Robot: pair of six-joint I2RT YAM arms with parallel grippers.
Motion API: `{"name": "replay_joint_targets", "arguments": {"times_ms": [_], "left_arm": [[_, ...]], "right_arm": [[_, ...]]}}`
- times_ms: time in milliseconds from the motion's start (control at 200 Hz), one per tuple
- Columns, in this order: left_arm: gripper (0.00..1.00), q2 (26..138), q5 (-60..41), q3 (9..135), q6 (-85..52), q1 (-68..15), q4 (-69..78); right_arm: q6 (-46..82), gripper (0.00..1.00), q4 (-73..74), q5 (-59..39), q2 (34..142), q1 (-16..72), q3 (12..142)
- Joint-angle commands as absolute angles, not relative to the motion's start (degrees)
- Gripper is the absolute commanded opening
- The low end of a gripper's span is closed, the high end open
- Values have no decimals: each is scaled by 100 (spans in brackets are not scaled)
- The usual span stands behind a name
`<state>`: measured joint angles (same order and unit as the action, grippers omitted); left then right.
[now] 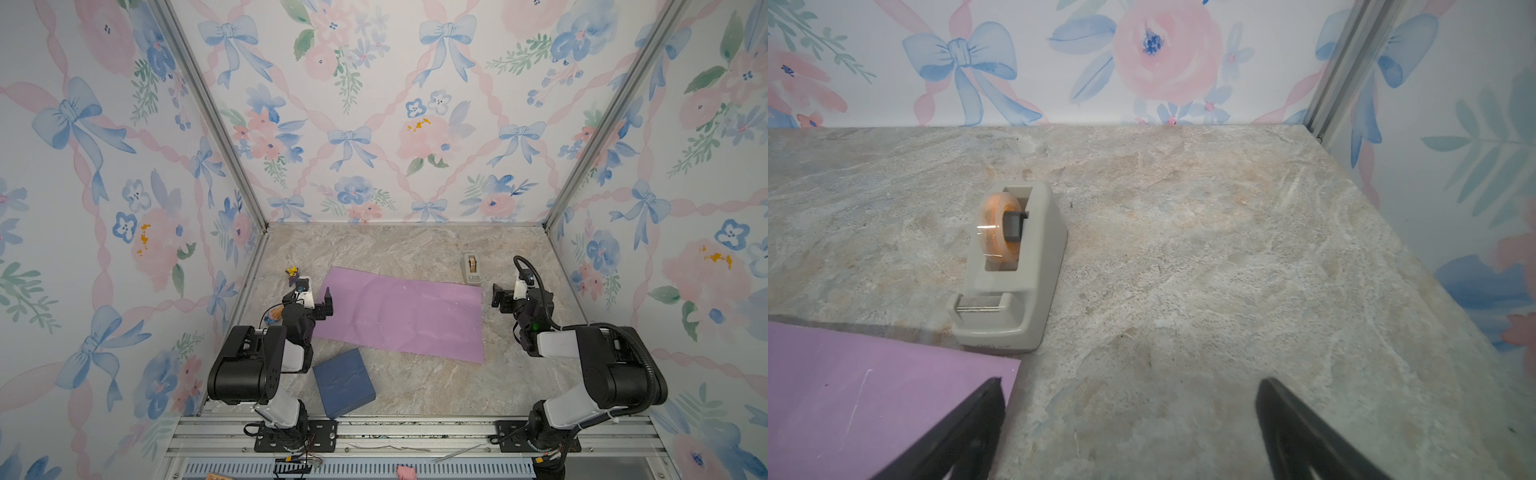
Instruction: Wrap the gift box in paper
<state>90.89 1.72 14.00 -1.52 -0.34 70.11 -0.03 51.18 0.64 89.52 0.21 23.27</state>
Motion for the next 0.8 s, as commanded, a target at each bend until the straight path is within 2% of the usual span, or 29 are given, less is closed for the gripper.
{"name": "replay_joint_targets", "arguments": {"times_ms": [0, 65, 185, 275, 390, 470, 550, 620, 795], "left_arm": [[98, 8886, 381, 1306, -217, -62, 7040], [98, 8521, 605, 1266, -260, -65, 6811], [98, 7228, 1059, 1436, -484, -108, 5521], [97, 6473, 1071, 1995, -815, -104, 4077], [94, 6116, 790, 2739, -1520, -121, 2612], [93, 6142, 338, 3075, -1791, -115, 2053], [90, 6311, -90, 3415, -2116, -123, 1459], [89, 6489, -441, 3640, -2284, -129, 964], [89, 6771, -882, 3670, -2469, -141, 598]], "right_arm": [[137, 96, 5216, 116, 8804, 38, 2240], [334, 96, 4604, 28, 8318, -140, 2391], [1462, 96, 716, 429, 7045, -392, 3742], [1670, 96, -1558, 495, 6796, -242, 4761], [1905, 96, -3100, 373, 6751, 274, 5262], [2276, 96, -3628, 393, 6762, 771, 5290], [2688, 97, -3514, 226, 6825, 1070, 5035], [3039, 100, -3152, 1, 7022, 1100, 4780], [3207, 99, -2498, -470, 7849, 1118, 4799]]}}
